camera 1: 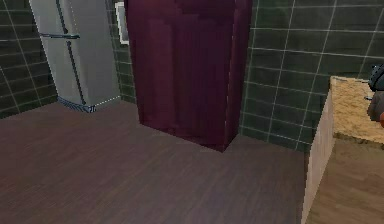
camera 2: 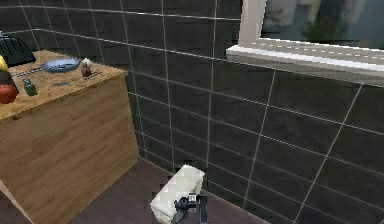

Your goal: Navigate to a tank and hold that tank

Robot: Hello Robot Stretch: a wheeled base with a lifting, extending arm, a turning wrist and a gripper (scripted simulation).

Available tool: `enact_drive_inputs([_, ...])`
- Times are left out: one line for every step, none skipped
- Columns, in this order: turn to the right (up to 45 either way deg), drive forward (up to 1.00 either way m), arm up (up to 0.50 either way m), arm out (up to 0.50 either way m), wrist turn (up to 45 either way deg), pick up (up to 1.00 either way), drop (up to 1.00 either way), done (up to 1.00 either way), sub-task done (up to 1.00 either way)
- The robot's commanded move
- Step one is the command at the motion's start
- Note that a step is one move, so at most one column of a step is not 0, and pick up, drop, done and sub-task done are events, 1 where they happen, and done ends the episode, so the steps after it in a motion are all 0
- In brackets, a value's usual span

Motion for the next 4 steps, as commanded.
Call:
enact_drive_inputs([0.0,0.00,0.00,0.00,45.0,0.00,0.00,0.00,0.00])
enact_drive_inputs([0.0,0.00,0.00,0.00,45.0,0.00,0.00,0.00,0.00])
enact_drive_inputs([0.0,0.00,0.00,0.00,18.0,0.00,0.00,0.00,0.00])
enact_drive_inputs([0.0,0.00,-0.30,0.00,0.0,0.00,0.00,0.00,0.00])
